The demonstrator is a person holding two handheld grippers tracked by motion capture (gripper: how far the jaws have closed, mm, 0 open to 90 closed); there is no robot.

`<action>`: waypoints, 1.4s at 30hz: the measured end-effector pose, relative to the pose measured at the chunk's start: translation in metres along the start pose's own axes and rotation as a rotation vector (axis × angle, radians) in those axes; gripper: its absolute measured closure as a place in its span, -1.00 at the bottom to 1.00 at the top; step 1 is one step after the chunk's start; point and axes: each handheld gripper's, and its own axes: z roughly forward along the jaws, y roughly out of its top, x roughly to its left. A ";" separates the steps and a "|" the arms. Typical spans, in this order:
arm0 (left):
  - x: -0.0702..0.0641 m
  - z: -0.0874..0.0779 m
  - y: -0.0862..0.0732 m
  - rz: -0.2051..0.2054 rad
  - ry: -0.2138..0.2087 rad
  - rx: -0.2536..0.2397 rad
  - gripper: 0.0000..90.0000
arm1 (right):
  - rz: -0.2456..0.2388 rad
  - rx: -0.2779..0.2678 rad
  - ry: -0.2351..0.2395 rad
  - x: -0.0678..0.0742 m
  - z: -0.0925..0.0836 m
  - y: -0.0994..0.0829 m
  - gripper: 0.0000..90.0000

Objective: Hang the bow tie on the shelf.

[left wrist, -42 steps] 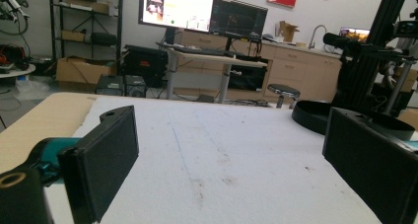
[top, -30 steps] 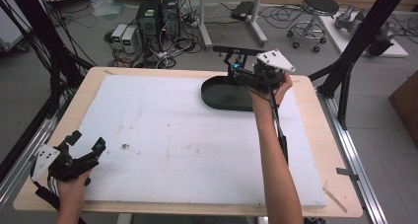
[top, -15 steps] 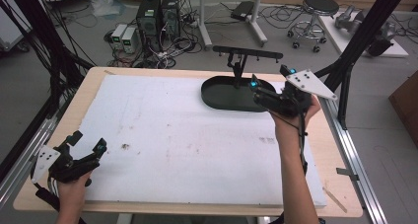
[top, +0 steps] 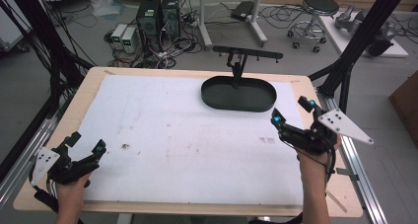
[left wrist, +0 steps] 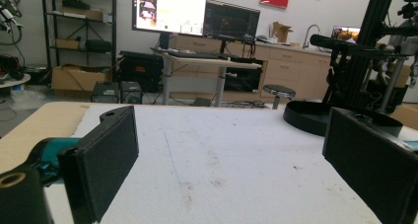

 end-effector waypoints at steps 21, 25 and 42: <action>0.003 -0.002 0.000 0.038 0.000 0.004 -0.84 | 0.026 0.017 0.019 -0.040 -0.049 -0.106 -0.74; 0.004 -0.004 0.001 0.043 0.001 0.000 -0.84 | 0.030 0.010 0.024 -0.043 -0.052 -0.114 -0.74; 0.006 -0.005 0.002 0.052 -0.022 0.002 -0.84 | 0.022 0.027 0.037 -0.039 -0.054 -0.127 -0.74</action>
